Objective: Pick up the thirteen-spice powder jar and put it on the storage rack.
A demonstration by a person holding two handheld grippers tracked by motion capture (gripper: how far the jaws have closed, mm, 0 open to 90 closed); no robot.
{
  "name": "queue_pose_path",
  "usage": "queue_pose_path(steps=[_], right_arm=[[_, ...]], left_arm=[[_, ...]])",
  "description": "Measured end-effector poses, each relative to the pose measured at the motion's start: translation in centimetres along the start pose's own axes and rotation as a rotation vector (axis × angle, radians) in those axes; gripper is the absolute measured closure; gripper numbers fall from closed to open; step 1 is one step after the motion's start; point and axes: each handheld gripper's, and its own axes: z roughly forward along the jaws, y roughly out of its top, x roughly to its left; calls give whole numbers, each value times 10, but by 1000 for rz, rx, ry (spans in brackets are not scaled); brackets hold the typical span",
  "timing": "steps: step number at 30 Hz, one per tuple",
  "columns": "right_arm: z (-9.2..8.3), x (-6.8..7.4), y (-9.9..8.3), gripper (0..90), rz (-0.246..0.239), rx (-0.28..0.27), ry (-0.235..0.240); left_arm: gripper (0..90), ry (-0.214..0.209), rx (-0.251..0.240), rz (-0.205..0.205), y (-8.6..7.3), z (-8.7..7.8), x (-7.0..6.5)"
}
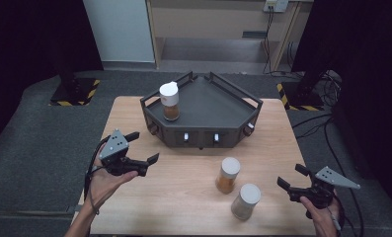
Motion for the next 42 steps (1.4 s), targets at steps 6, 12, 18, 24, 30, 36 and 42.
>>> queue_pose_path(steps=[6, 12, 18, 24, 30, 36, 42], right_arm=[[0, 0, 0, 48, 0, 1, -2], [0, 1, 0, 48, 0, 1, -3], [1, 1, 0, 48, -1, 1, -4], [1, 1, 1, 48, -2, 1, -2], [1, 1, 1, 48, -1, 3, -1], [1, 1, 1, 48, 0, 1, -2], [1, 1, 1, 48, 0, 1, 1]], left_arm=[[36, 14, 13, -40, -20, -4, 1], [36, 9, 30, -63, -35, -8, 3], [35, 17, 35, -81, -48, -13, 2], [35, 31, 43, -112, -61, -19, 3], [35, 37, 54, -130, -71, -22, 4], [36, 38, 64, -136, -78, -23, 2], [36, 34, 79, -150, -85, -21, 3]])
